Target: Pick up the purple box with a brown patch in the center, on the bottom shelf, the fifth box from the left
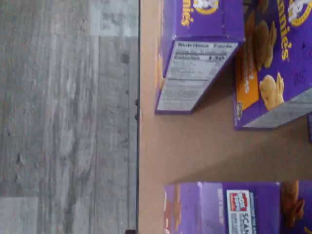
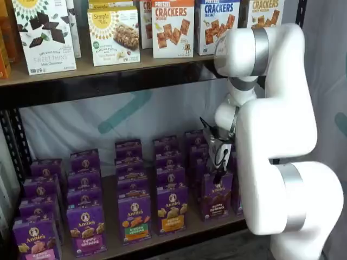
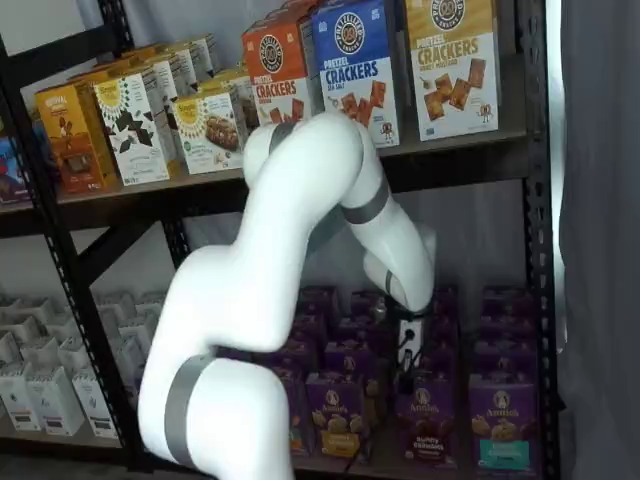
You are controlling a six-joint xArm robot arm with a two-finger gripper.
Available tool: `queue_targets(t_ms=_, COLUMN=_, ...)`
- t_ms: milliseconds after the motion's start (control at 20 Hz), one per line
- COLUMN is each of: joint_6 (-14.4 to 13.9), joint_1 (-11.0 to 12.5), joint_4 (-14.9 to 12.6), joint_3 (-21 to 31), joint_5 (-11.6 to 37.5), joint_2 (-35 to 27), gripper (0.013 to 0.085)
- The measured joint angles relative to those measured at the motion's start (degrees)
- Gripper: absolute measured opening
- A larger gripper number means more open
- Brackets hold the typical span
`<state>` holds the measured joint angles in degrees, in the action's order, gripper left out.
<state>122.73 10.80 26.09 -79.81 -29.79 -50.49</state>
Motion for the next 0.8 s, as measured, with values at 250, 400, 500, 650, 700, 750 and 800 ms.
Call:
queue_targets(t_ms=250, joint_6=1.5, joint_1=0.5, joint_4=1.0, joint_3=-0.6, joint_5=1.2, joint_2=-1.1, gripper=0.085)
queue_targets(t_ms=400, joint_6=1.4, joint_1=0.8, joint_4=0.5, joint_3=-0.9, joint_5=2.0, joint_2=-1.6, gripper=0.085)
queue_targets(t_ms=500, joint_6=0.5, joint_1=0.9, joint_4=-0.9, joint_3=-1.1, joint_5=2.8, joint_2=-2.0, gripper=0.085)
queue_targets(t_ms=650, joint_6=-0.9, joint_1=1.3, joint_4=-2.9, joint_3=-1.7, joint_5=2.5, joint_2=-2.5, gripper=0.085)
queue_targets(t_ms=700, joint_6=-1.4, joint_1=1.5, joint_4=-3.7, joint_3=-1.9, joint_5=2.2, joint_2=-2.7, gripper=0.085)
queue_targets(t_ms=750, joint_6=-1.8, joint_1=1.6, joint_4=-4.4, joint_3=-2.1, joint_5=1.9, joint_2=-2.9, gripper=0.085)
queue_targets(t_ms=800, joint_6=-2.2, joint_1=1.8, joint_4=-4.9, joint_3=-2.3, joint_5=1.9, joint_2=-3.1, gripper=0.085)
